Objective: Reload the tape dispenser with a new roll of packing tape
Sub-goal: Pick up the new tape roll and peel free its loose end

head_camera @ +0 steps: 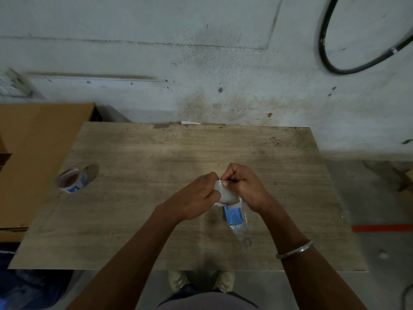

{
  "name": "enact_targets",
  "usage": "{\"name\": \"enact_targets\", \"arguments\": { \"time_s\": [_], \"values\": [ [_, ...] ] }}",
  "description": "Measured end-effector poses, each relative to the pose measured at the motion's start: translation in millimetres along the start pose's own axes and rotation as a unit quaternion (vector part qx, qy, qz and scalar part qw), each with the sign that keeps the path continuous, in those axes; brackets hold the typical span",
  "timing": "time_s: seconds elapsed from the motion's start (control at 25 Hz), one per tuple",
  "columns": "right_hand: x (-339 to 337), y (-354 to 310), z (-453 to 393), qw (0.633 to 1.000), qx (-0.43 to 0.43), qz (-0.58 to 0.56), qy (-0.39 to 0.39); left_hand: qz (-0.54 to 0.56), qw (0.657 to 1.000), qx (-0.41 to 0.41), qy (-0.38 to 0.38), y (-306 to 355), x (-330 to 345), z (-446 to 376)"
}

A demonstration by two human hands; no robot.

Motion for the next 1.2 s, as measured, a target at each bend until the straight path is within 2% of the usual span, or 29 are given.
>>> {"name": "enact_targets", "arguments": {
  "time_s": [0.48,0.68,0.92,1.08,1.2],
  "values": [
    [-2,3,-4,1.000,0.007,-0.013,0.018,-0.008,1.000,-0.004,-0.007,-2,4,-9],
    [0,-1,-3,1.000,-0.011,-0.011,0.002,0.073,0.997,-0.020,0.019,-8,0,-10],
    [-1,-6,-5,0.998,0.004,-0.056,-0.028,0.053,0.998,-0.015,0.023,-9,-1,-11],
    [0,-6,-7,0.995,0.001,-0.097,-0.027,0.125,0.990,-0.031,0.057,-6,-3,-7],
    [-1,-3,-8,0.995,-0.001,-0.099,-0.028,0.163,0.985,-0.035,0.053,-9,-3,-4]
  ]
}}
Point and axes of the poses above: each hand's wrist, its own z-axis away from the middle knuckle, its own x-axis out of the palm, y = z × x, the point moved 2 cm from there along -z, towards the middle knuckle, and after that the axes turned 13 degrees about -z, right-handed, at the moved point
